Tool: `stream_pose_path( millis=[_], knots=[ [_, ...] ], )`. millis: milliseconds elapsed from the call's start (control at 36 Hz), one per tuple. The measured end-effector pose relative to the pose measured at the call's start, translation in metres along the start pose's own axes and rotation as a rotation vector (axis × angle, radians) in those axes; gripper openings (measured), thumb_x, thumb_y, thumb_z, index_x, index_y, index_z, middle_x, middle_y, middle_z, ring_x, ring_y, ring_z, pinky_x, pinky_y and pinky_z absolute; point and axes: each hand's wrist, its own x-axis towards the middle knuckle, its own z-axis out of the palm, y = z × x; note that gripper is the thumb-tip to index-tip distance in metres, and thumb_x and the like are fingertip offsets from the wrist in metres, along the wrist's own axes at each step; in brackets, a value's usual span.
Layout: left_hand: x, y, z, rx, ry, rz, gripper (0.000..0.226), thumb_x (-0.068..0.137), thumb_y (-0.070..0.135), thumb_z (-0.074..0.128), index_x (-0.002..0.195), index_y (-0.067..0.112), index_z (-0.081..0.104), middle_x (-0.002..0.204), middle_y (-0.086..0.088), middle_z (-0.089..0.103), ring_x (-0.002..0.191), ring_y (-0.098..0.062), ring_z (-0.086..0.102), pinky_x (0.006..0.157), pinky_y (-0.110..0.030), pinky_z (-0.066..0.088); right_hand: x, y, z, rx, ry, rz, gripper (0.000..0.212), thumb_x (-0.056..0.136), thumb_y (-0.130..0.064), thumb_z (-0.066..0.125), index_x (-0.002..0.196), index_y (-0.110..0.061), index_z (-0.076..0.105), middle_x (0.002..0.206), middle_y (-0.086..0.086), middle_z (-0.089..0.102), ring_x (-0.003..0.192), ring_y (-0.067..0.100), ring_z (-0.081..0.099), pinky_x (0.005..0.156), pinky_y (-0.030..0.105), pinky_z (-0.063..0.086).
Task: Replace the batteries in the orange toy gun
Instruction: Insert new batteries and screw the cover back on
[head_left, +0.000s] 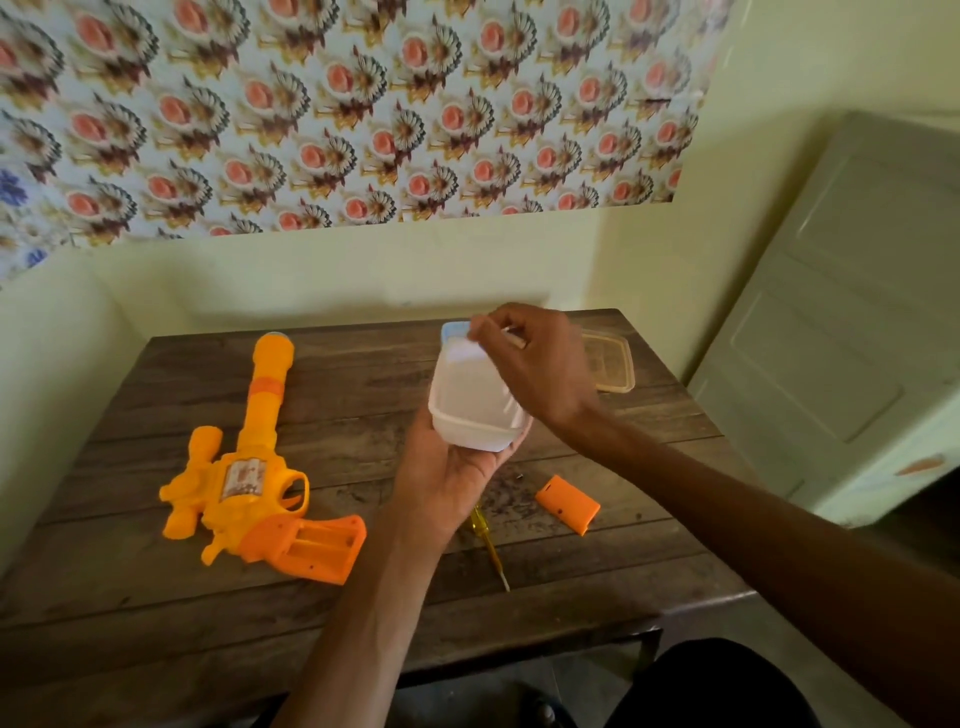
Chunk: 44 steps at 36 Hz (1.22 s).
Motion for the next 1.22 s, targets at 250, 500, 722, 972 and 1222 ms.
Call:
stream_pose_path(
  millis=[250, 500, 722, 972, 1222],
  knots=[
    [0.002, 0.020, -0.011, 0.035, -0.066, 0.154, 0.037, 0.106, 0.028, 0.036, 0.136, 0.010, 0.050, 0.135, -0.021, 0.053, 0.123, -0.037, 0.051, 0.098, -0.050, 0.046, -0.032, -0.007, -0.018, -0.056, -0.435, 0.598, 0.031, 0.097, -0.022, 0.044, 0.088, -0.010, 0.071, 0.062, 0.001, 0.051, 0.045, 0.010, 0.039, 0.035, 0.018, 0.028],
    [-0.001, 0.018, -0.006, 0.145, -0.020, 0.207, 0.050, 0.106, 0.038, 0.031, 0.148, 0.011, 0.036, 0.142, -0.023, 0.047, 0.123, -0.040, 0.052, 0.083, -0.042, 0.054, -0.039, -0.014, -0.024, 0.209, -0.439, 0.695, 0.050, 0.099, -0.052, 0.037, 0.077, -0.017, 0.065, 0.053, -0.006, 0.037, 0.042, 0.007, 0.030, 0.039, 0.016, 0.018],
    [-0.002, 0.013, -0.005, 0.223, 0.028, 0.222, 0.049, 0.105, 0.038, 0.032, 0.145, 0.012, 0.040, 0.130, -0.017, 0.059, 0.116, -0.031, 0.058, 0.092, -0.044, 0.053, -0.038, -0.007, -0.028, 0.025, -0.333, 0.587, 0.035, 0.093, -0.032, 0.056, 0.075, -0.007, 0.073, 0.045, -0.005, 0.045, 0.038, 0.009, 0.035, 0.036, 0.016, 0.025],
    [-0.004, 0.005, -0.009, 0.313, 0.228, 0.103, 0.046, 0.096, 0.034, 0.055, 0.133, 0.007, 0.050, 0.130, -0.024, 0.057, 0.119, -0.033, 0.058, 0.108, -0.045, 0.042, -0.015, 0.054, -0.045, -0.509, -0.213, 0.577, 0.023, 0.078, -0.031, 0.057, 0.076, -0.013, 0.071, 0.075, 0.006, 0.067, 0.072, 0.024, 0.062, 0.058, 0.028, 0.044],
    [-0.006, 0.002, -0.018, 0.501, 0.232, 0.156, 0.028, 0.098, 0.025, 0.053, 0.120, 0.007, 0.058, 0.113, -0.017, 0.066, 0.112, -0.029, 0.063, 0.105, -0.043, 0.045, 0.010, 0.103, -0.048, -0.540, -0.263, 0.691, 0.019, 0.079, -0.028, 0.063, 0.082, -0.009, 0.060, 0.071, 0.007, 0.058, 0.067, 0.025, 0.058, 0.063, 0.031, 0.051]
  ],
)
